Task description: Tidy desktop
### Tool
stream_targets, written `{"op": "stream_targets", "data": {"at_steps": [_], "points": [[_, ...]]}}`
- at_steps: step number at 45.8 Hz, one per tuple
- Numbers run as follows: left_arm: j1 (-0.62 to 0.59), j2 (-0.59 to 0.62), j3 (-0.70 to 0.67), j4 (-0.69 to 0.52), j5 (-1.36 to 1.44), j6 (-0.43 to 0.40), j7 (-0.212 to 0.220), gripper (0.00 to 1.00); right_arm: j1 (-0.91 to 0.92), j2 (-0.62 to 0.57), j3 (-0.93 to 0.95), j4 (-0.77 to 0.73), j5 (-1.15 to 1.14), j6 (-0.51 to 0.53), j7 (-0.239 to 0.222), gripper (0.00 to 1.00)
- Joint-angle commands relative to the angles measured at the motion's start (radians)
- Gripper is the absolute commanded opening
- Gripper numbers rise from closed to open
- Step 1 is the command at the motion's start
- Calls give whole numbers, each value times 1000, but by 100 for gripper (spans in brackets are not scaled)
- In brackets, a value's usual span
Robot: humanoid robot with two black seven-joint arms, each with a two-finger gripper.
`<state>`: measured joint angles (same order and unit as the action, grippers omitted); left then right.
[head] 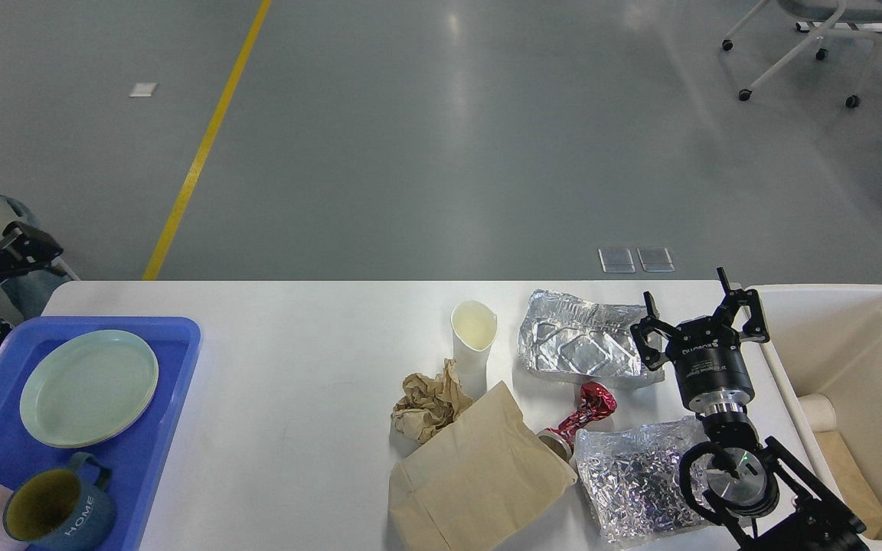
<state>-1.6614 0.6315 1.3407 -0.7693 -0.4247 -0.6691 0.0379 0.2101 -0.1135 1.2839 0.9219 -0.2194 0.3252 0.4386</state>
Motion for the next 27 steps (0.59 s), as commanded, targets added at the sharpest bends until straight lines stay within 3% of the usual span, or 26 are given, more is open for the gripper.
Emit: {"op": "stream_targets", "data": {"at_steps": [1,8,17,22,27], "points": [[61,42,-237,-7,0,-12,2,95,0,0,0,0,0,0,0,100],[182,132,-590,38,-2,0,-13,95,0,0,0,0,0,0,0,100],[531,108,-1231,107,-3,-12,-27,95,0,0,0,0,0,0,0,100],[684,62,-1612,105,1,-26,-87,96,0,0,0,0,0,0,-1,100],[802,-30,-1883,111,-3,-50,-157,96,0,0,0,0,0,0,0,100]]}}
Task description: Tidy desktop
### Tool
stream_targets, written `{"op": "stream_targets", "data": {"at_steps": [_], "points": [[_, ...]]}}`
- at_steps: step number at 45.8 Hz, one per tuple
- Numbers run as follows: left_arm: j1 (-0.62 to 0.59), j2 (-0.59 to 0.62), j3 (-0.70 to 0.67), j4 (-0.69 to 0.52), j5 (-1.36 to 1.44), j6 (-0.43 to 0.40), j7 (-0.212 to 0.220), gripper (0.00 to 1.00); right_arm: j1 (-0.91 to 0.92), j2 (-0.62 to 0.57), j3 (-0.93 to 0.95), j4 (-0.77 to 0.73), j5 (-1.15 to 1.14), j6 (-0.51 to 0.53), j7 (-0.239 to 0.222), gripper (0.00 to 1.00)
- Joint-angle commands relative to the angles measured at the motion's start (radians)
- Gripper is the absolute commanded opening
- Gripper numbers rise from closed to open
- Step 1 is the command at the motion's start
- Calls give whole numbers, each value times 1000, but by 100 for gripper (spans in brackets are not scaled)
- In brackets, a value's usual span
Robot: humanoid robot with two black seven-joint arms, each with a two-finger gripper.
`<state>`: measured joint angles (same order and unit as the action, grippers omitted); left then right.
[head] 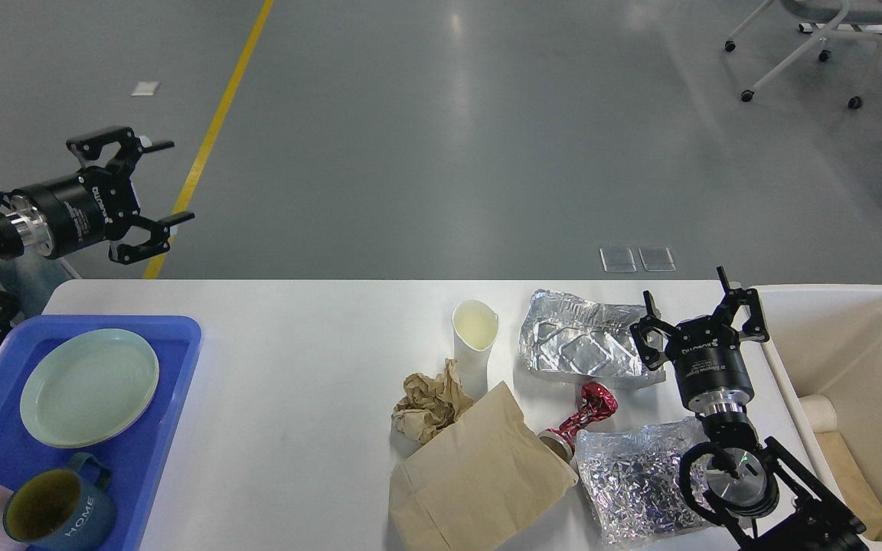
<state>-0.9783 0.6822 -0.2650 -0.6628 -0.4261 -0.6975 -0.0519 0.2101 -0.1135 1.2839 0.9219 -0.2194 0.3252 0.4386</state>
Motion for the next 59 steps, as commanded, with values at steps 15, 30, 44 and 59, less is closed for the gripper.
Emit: {"op": "stream_targets", "data": {"at_steps": [15,30,44,59], "points": [[317,-217,-508,9,-3,19,-167,96,0,0,0,0,0,0,-1,100],[351,-225,-660,-27,1,165,-169,96,0,0,0,0,0,0,0,100],[348,-216,-646,-14,3,174,-151,96,0,0,0,0,0,0,0,100],[363,-225,-654,-14,1,141,-192,96,0,0,0,0,0,0,0,100]]}}
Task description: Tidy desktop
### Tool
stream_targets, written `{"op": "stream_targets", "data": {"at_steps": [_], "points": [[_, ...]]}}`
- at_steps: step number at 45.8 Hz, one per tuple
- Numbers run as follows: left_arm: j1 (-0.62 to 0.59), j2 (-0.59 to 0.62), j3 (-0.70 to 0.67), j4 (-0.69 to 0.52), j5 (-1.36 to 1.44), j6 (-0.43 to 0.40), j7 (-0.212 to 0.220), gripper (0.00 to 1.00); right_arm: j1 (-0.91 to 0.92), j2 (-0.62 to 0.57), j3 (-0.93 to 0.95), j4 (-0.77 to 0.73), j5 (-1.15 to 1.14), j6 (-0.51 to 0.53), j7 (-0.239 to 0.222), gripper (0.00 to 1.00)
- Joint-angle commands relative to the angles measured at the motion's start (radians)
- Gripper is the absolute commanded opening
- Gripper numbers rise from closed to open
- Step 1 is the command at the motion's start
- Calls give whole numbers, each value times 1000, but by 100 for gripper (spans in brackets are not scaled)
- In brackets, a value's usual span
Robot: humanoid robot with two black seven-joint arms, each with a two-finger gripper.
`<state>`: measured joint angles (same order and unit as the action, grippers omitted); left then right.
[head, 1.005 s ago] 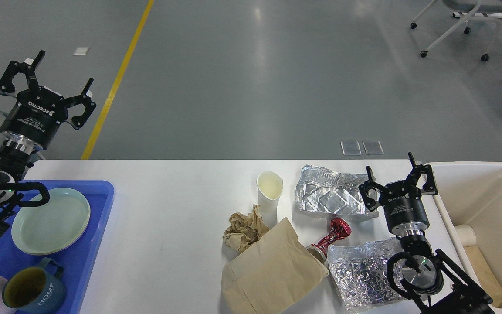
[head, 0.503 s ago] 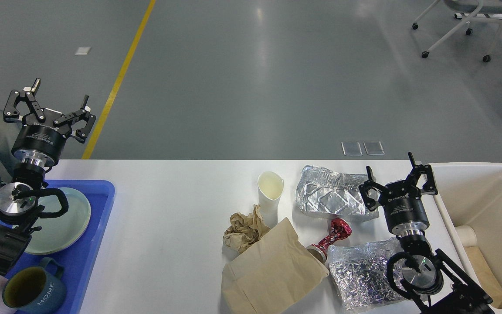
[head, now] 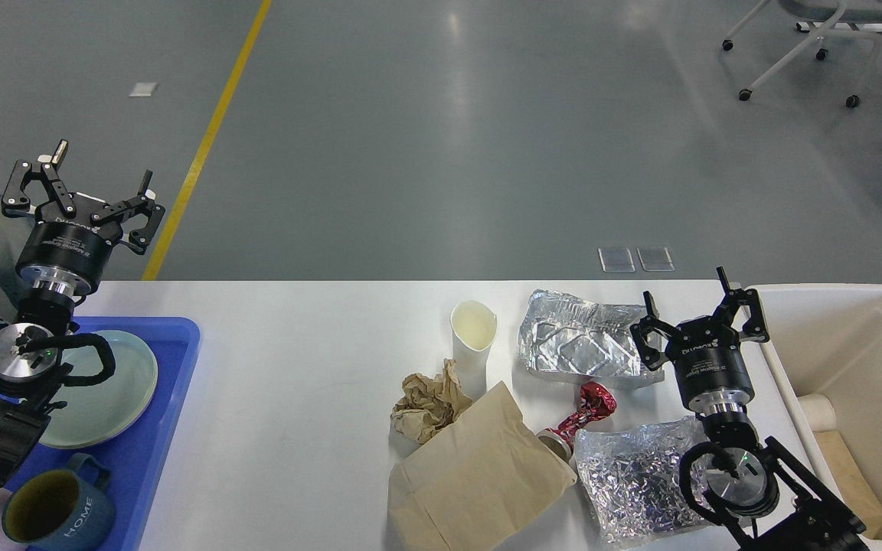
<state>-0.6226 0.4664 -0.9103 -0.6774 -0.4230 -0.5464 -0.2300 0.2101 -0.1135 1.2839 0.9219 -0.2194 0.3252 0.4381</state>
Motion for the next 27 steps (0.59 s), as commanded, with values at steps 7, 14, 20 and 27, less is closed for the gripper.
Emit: {"op": "stream_targets", "data": {"at_steps": [7,14,20,27], "points": [[52,-18,2,2,-2,-13,-63,96,0,0,0,0,0,0,-1,100],[135,-133,8,5,0,-35,-88,96,0,0,0,0,0,0,-1,100],[130,-152,16,52,3,-24,-95,96,0,0,0,0,0,0,1,100],[130,-152,10,59,142,-10,-164,96,0,0,0,0,0,0,1,100]]}}
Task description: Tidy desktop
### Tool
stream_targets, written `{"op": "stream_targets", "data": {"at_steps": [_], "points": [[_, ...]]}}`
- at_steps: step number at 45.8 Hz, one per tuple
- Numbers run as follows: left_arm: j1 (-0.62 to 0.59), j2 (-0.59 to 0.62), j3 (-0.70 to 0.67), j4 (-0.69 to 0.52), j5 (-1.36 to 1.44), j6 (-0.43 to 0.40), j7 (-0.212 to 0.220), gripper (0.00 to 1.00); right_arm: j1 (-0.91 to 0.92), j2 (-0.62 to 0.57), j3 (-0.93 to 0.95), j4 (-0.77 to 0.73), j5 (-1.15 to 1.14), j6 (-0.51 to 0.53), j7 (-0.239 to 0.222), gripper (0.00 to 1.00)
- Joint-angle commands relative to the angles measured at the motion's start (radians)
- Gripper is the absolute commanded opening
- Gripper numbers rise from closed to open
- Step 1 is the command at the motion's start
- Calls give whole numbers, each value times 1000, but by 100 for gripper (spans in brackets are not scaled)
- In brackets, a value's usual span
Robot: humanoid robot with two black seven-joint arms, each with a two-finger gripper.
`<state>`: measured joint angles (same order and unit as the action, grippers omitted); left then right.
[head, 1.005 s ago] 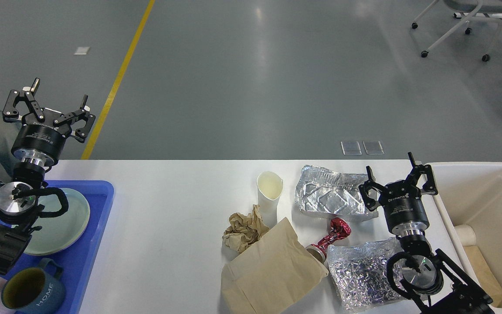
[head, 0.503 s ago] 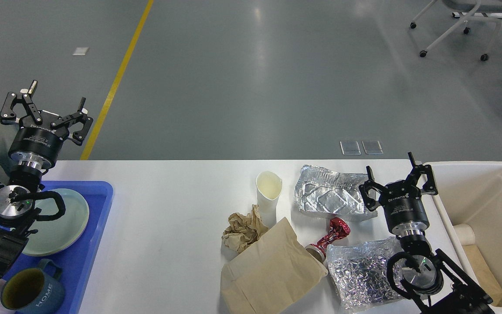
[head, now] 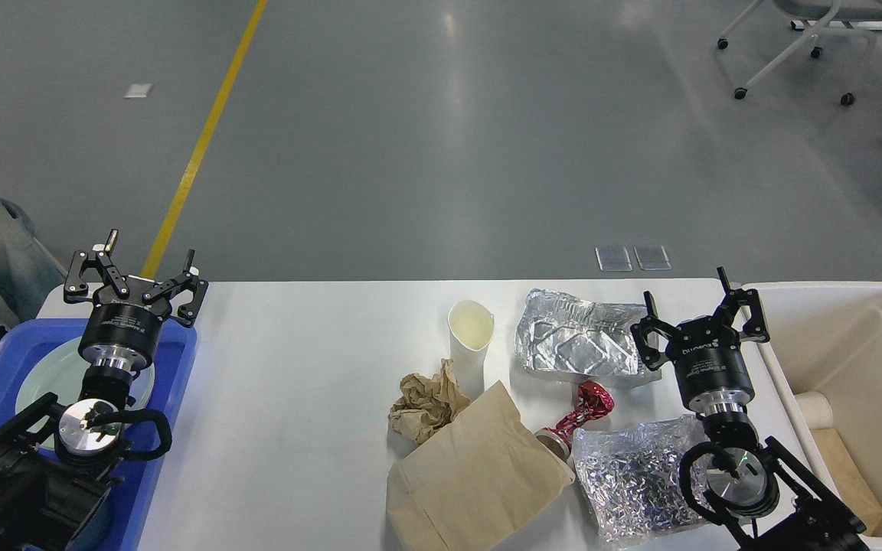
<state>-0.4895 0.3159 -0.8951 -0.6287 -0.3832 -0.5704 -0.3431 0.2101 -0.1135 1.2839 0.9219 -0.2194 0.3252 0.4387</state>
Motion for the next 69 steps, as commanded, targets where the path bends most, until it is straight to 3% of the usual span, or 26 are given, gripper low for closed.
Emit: {"op": "stream_targets", "data": {"at_steps": [1,5,26,34,69], "points": [[-4,-3,-4,10,119,14,-63,96,0,0,0,0,0,0,0,100],[0,-11,-30,10,110,12,-77,96,0,0,0,0,0,0,0,100],[54,-41,-65,14,53,-51,-66,96,0,0,0,0,0,0,0,100],[51,-40,-65,15,53,-52,-37,96,0,0,0,0,0,0,0,100],[49,-41,-67,15,53,-51,-43,96,0,0,0,0,0,0,0,100]]}}
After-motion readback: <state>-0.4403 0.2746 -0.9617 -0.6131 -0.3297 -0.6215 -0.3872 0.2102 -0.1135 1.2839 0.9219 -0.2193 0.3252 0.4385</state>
